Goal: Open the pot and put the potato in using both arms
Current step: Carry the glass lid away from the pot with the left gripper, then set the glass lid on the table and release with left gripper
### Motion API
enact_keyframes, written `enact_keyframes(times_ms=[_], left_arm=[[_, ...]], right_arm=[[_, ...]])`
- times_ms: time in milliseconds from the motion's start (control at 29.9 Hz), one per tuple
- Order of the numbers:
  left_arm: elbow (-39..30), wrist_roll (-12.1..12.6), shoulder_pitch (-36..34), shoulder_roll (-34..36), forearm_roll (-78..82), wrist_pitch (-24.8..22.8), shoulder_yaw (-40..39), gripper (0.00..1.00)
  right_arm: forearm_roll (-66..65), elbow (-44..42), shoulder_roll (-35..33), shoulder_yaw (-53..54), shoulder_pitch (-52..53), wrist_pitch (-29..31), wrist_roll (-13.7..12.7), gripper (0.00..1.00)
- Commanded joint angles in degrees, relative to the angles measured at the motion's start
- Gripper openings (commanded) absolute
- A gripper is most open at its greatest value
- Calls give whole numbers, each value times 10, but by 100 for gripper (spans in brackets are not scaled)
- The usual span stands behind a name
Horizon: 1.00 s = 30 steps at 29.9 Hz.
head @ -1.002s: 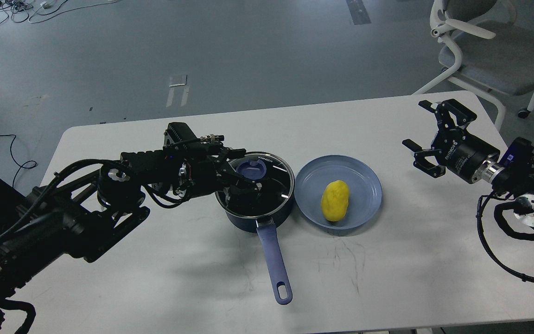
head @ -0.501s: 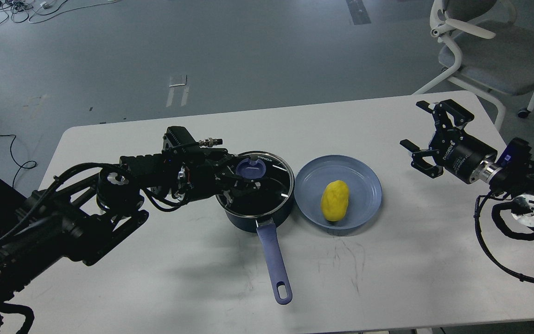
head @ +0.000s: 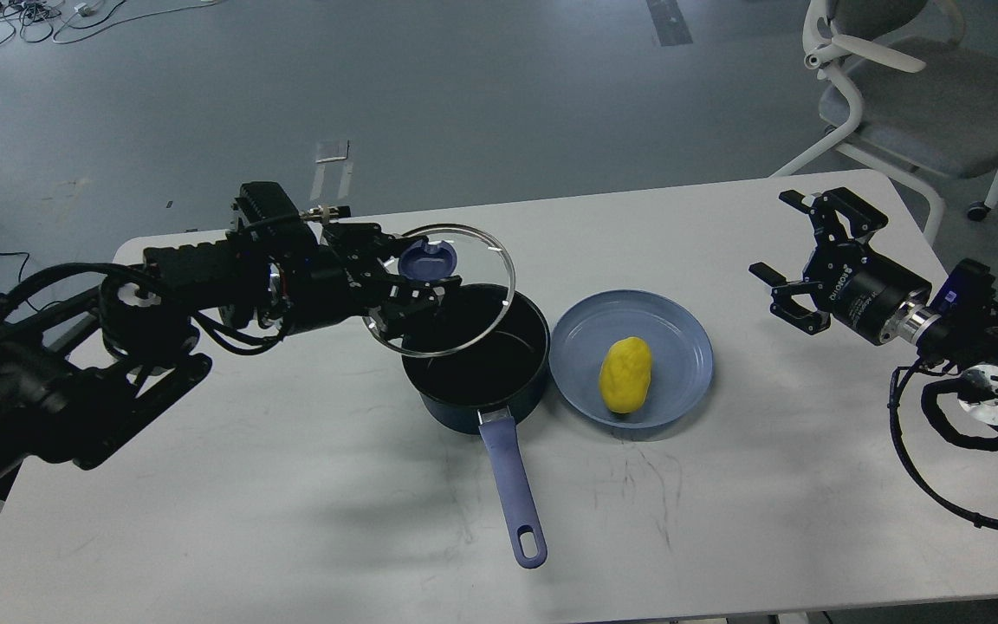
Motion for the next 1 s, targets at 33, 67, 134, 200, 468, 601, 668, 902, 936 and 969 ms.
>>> enact_keyframes(times_ms=[33,67,134,200,468,601,668,902,936,969], left_arm=[[7,0,28,87,-13,52,27,36],[9,0,35,94,-15,61,32,36],[28,0,61,104,-20,91,39,36],[50,0,99,107,-22,116,39,36],[153,0,152,89,-58,154,41,37],[184,0,164,70,-74,164,44,38],[188,0,177,65,-75,165,44,39],[209,0,194,36,-77,179,44,40],[215,0,195,32,-77,179,44,40],[217,0,195,30,-77,179,44,40]], right_arm=[[-1,-1,2,-4,0,0,0,100],[-1,-1,2,-4,0,0,0,100],[-2,-1,3,-5,0,0,0,100],[-2,-1,4,-7,0,0,0,100],[-2,-1,3,-7,2,0,0,100],[-2,-1,4,-7,2,0,0,100],[-2,-1,4,-8,2,0,0,100],[-2,-1,4,-8,2,0,0,100],[-2,-1,4,-8,1,0,0,100],[-2,-1,3,-9,1,0,0,100]])
